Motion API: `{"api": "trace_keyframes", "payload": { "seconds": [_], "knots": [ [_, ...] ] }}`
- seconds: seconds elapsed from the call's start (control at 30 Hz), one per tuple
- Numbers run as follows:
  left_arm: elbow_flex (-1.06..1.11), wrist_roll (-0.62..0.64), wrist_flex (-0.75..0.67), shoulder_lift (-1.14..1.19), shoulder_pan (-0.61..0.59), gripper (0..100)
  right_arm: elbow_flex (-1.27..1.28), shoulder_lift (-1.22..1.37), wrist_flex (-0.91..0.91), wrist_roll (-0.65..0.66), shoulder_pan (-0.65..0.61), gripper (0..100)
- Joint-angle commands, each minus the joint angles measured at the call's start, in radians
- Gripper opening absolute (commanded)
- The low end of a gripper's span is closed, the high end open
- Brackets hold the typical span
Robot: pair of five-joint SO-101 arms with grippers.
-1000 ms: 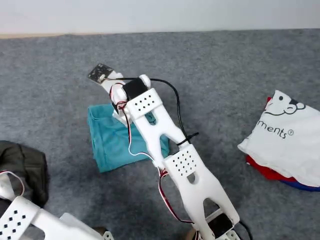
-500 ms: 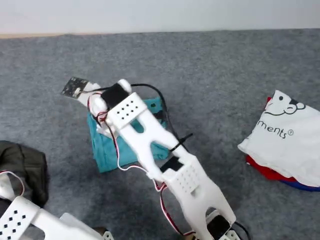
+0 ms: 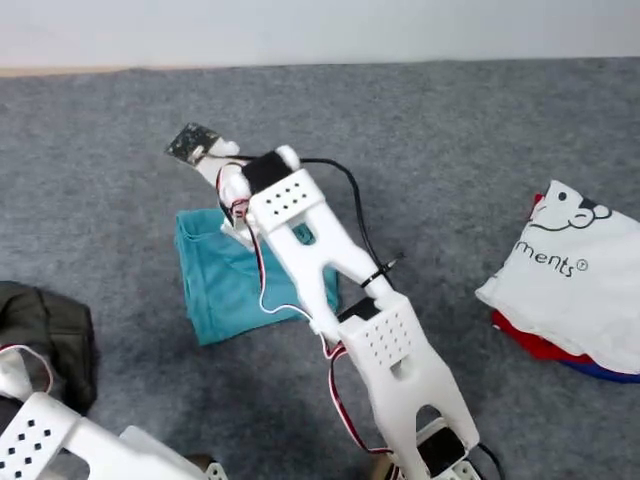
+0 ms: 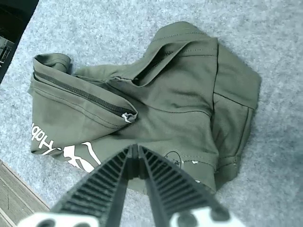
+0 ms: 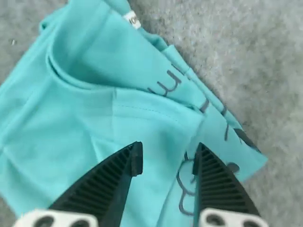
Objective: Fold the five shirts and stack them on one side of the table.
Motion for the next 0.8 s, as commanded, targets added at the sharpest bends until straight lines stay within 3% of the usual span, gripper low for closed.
{"api": "trace_keyframes", "payload": {
  "seconds": [0.0, 0.2, 0.37, 0.77],
  "knots": [
    [-0.008, 0.005, -0.023, -0.011, 0.005, 1, -0.008, 0.016, -0.038, 0.009, 0.005, 16.4],
    [-0.005, 0.005, -0.023, -0.011, 0.006, 1, -0.009, 0.070, -0.064, 0.009, 0.012, 15.7],
    [-0.005, 0.005, -0.023, -0.011, 0.006, 1, -0.015, 0.067, -0.054, 0.014, 0.005, 0.4],
    [-0.005, 0.005, -0.023, -0.011, 0.008, 1, -0.296, 0.076, 0.262, 0.051, -0.002, 1.0]
  ]
}}
